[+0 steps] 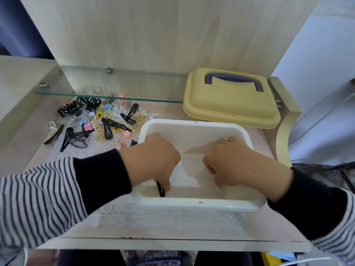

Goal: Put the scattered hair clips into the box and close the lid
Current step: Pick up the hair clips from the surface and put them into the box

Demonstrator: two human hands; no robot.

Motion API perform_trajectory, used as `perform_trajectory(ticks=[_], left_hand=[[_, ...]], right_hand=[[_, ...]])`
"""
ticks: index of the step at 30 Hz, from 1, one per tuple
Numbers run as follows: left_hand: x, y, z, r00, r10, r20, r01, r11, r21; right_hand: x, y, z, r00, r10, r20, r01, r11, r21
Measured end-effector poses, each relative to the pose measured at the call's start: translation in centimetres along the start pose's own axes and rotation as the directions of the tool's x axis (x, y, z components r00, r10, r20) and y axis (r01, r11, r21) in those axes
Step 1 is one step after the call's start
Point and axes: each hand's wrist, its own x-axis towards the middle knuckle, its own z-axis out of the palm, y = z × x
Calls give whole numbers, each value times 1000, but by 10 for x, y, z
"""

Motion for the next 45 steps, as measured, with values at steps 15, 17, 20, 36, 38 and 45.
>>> perform_trajectory(ticks=[15, 17, 20, 36, 38, 45], left_hand=[[-90, -59, 29, 404, -469, -785, -72, 839, -539], [-91, -79, 50, 307, -596, -742, -50, 769, -638], [-76, -110, 88, 255, -706, -661, -67, 669, -740], [-30, -131, 215, 180, -863, -471, -166, 446, -880], [-28, -131, 218, 180, -850, -495, -123, 479, -869], [-21, -132, 225, 244, -802, -545, 74, 575, -814]], right_hand=[[-5, -40, -78, 580, 440, -685, 276, 685, 674], [3, -69, -93, 489, 492, -720, 378, 624, 684], [15, -112, -110, 432, 531, -729, 418, 598, 684], [152, -217, -58, 591, 632, -501, -151, 697, 701], [155, -218, -49, 602, 647, -469, -205, 692, 692], [162, -215, -32, 560, 722, -406, -314, 639, 703]])
